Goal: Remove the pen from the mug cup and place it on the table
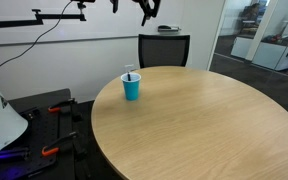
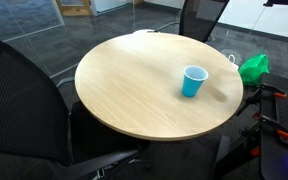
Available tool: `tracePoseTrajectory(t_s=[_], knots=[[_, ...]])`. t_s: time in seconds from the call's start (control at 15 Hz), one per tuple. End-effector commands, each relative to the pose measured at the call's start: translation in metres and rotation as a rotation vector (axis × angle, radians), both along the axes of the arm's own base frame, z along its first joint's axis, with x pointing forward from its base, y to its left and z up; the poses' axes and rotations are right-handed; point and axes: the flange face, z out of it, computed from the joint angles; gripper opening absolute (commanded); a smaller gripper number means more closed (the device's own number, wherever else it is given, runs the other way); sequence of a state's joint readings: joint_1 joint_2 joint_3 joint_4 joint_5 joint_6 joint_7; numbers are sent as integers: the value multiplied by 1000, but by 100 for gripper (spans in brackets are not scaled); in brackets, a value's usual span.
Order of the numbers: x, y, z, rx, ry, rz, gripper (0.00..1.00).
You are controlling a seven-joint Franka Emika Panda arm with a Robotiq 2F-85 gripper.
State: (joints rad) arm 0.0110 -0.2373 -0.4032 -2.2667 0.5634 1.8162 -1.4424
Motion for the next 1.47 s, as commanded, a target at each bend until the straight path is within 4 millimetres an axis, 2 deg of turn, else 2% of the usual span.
tracePoseTrajectory(t_s=[0.0, 0.53, 1.07, 1.13, 1.4], knots=[[13, 14, -13, 67, -104, 146, 100], [27, 35, -62, 104, -303, 411, 100], [42, 56, -110, 40, -375, 438, 100], [40, 51, -101, 50, -353, 439, 100], [40, 53, -107, 52, -342, 441, 100]])
